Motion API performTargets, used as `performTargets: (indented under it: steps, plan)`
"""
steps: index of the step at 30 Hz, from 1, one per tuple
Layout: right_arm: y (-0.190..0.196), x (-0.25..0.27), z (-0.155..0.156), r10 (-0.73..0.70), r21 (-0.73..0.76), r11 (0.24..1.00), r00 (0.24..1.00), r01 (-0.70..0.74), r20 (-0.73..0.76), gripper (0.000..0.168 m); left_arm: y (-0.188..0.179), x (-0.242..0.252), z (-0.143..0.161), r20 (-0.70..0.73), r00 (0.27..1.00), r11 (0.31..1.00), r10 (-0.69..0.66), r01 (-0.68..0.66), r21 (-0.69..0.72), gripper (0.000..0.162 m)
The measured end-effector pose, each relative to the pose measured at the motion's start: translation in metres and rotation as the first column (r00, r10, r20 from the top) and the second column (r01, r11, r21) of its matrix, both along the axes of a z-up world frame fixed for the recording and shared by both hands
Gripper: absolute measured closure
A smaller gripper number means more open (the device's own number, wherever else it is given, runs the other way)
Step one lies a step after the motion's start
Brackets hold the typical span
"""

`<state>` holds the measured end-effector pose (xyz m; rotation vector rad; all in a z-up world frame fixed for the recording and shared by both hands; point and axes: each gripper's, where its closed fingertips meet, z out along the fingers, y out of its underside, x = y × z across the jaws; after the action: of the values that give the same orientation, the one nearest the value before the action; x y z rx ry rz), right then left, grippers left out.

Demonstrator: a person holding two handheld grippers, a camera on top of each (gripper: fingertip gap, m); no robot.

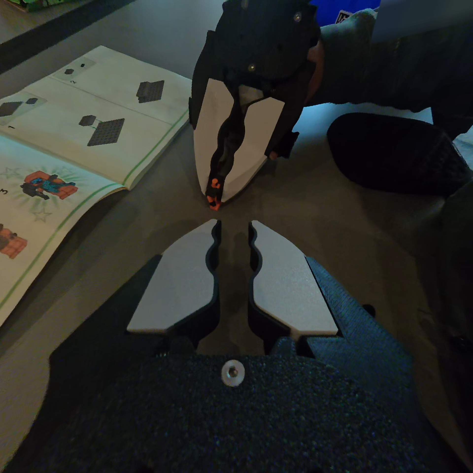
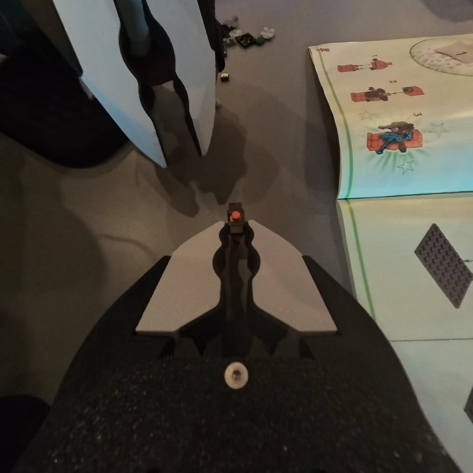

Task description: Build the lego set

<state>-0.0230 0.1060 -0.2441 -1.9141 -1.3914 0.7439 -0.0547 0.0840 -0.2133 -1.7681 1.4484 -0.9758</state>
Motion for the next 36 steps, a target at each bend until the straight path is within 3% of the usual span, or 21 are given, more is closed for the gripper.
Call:
performTargets:
  steps: [21,25,30,36]
  plan:
    - [-0.004,0.002,0.007,0.006,0.035,0.999,1.0,-0.006,0.015,0.147,-0.001,0.002,-0.004,-0.012,1.0,1.0,0.002,-0.002,-0.006,0.142]
    - [-0.008,0.006,0.023,0.002,0.037,0.999,1.0,-0.002,-0.017,0.142,0.0,0.003,-0.006,-0.021,1.0,1.0,0.003,-0.003,0.0,0.142]
    - [-0.002,0.041,0.056,-0.115,0.078,0.99,0.992,0.119,-0.053,0.14,0.001,0.007,-0.009,-0.041,0.999,1.0,-0.006,0.007,0.018,0.142]
    - [0.002,0.098,0.026,-0.244,0.046,0.97,0.966,0.24,0.088,0.141,0.002,0.013,-0.01,-0.034,0.999,0.999,-0.011,0.012,0.031,0.142]
